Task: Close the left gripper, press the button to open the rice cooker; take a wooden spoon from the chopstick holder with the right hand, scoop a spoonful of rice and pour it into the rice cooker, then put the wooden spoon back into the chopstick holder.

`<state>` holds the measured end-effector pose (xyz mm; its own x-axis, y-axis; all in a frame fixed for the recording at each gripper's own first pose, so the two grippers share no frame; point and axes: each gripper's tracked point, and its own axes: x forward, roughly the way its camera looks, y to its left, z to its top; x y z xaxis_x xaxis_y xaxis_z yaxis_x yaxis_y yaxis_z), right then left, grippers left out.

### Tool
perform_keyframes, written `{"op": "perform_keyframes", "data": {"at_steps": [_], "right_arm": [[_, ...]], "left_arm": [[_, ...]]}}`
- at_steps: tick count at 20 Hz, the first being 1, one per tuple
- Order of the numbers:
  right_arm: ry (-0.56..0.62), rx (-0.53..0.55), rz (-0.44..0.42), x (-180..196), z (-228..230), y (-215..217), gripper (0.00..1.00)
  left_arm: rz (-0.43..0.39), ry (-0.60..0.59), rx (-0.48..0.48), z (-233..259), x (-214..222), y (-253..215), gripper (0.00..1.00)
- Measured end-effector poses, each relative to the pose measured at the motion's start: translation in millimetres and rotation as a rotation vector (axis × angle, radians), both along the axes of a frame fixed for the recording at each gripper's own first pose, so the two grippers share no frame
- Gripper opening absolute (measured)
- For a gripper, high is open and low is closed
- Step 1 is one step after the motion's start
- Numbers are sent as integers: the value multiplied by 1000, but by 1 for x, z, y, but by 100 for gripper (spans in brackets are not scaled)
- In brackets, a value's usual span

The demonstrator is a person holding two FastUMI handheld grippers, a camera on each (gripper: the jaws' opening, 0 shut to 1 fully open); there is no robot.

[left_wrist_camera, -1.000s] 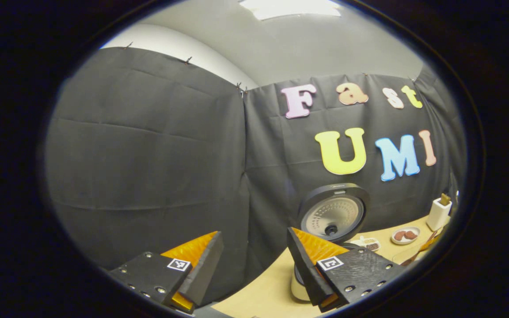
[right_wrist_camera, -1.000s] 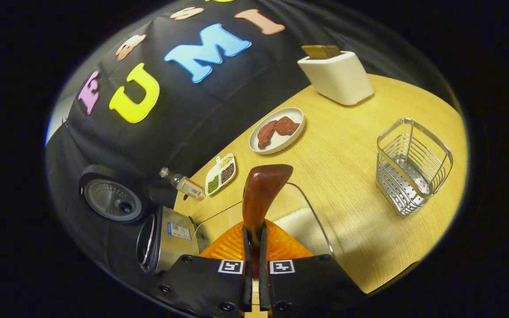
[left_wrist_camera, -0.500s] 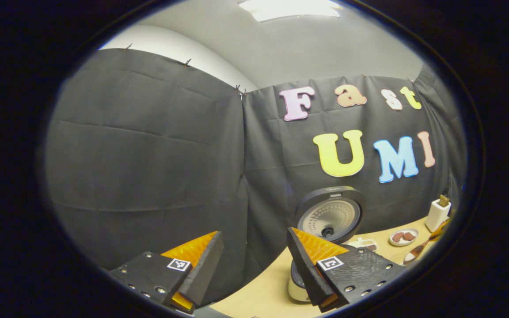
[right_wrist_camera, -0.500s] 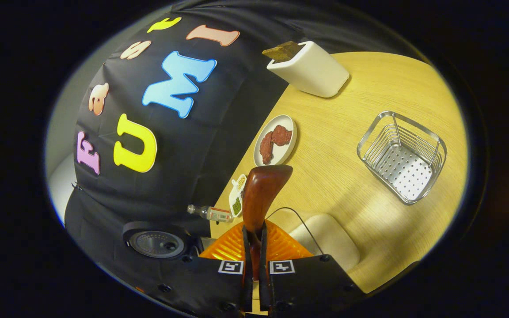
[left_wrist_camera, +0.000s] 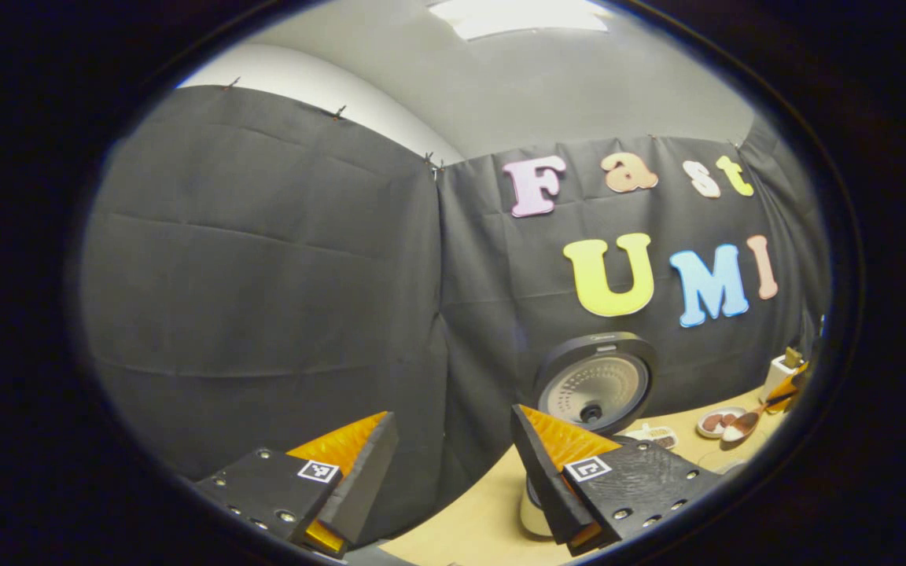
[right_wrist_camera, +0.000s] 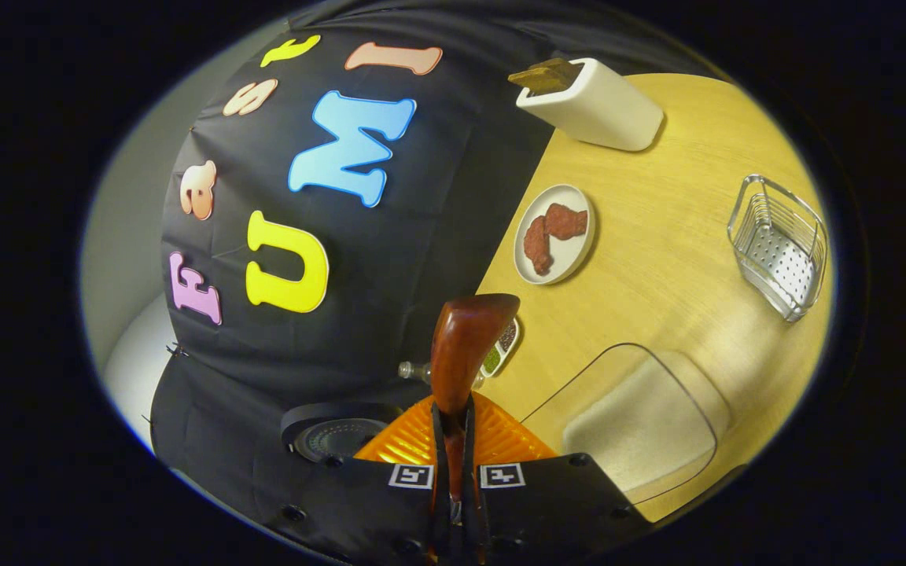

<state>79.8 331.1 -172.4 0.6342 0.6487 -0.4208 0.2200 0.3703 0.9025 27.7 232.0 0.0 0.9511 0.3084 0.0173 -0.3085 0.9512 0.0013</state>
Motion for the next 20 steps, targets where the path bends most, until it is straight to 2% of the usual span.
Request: {"op": "perform_keyframes", "data": {"at_steps": [5,6,7,9,17,20], "right_arm": [[-42,34,63,4,25,54,7],[-52,39,78,5,29,66,4],[-63,41,94,4,32,79,7],[-82,31,127,2,36,101,7],[-119,15,231,-13,35,187,7],[-131,-11,265,-19,25,213,7]], "left_arm": [[34,6,10,1,-11,23,88],[40,8,12,-2,-13,26,88],[46,9,13,-3,-13,29,87],[59,11,11,-4,-18,35,87],[117,28,-12,-23,-22,59,88],[141,37,-14,-28,-39,79,87]]}}
